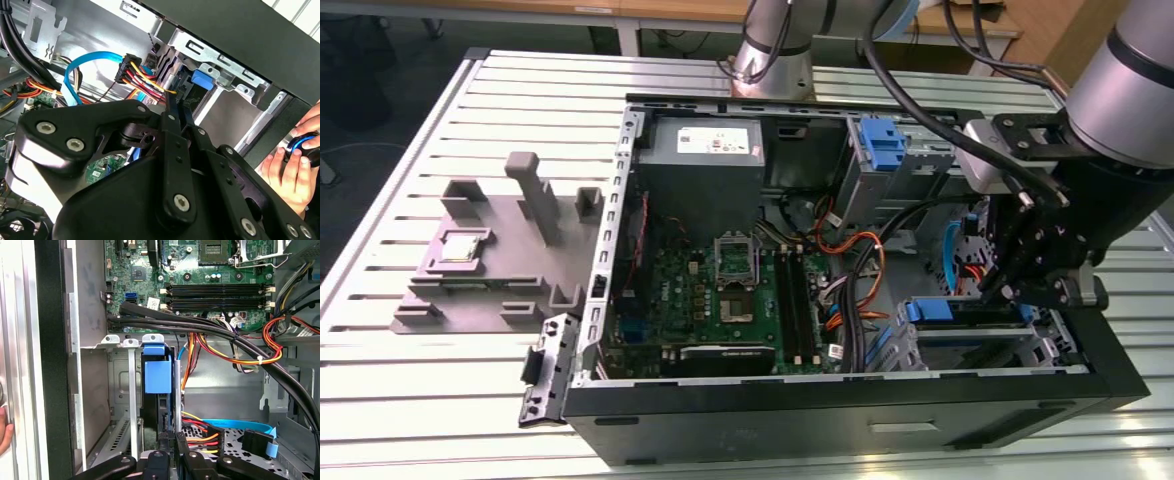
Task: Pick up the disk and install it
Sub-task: 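Insert the first disk wire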
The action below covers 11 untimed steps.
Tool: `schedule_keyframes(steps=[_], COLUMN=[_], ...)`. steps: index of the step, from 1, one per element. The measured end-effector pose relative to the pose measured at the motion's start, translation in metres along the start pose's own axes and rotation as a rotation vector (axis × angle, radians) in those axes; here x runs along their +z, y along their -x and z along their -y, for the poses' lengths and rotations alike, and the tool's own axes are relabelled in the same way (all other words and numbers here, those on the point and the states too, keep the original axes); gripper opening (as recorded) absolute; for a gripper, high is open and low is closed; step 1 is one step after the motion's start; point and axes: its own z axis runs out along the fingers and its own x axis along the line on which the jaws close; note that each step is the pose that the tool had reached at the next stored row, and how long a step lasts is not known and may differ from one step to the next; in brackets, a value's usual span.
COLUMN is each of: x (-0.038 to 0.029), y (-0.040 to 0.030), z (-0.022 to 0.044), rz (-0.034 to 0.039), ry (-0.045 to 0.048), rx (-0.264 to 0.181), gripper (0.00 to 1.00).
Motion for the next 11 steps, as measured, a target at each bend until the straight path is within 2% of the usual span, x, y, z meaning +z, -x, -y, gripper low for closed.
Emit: schedule_keyframes(steps=[11], x=[0.0001], y=[-0.0024], z=[0.0001], rz=[-0.0001], ry=[0.0000], rx=[0.002], gripper=[0.17])
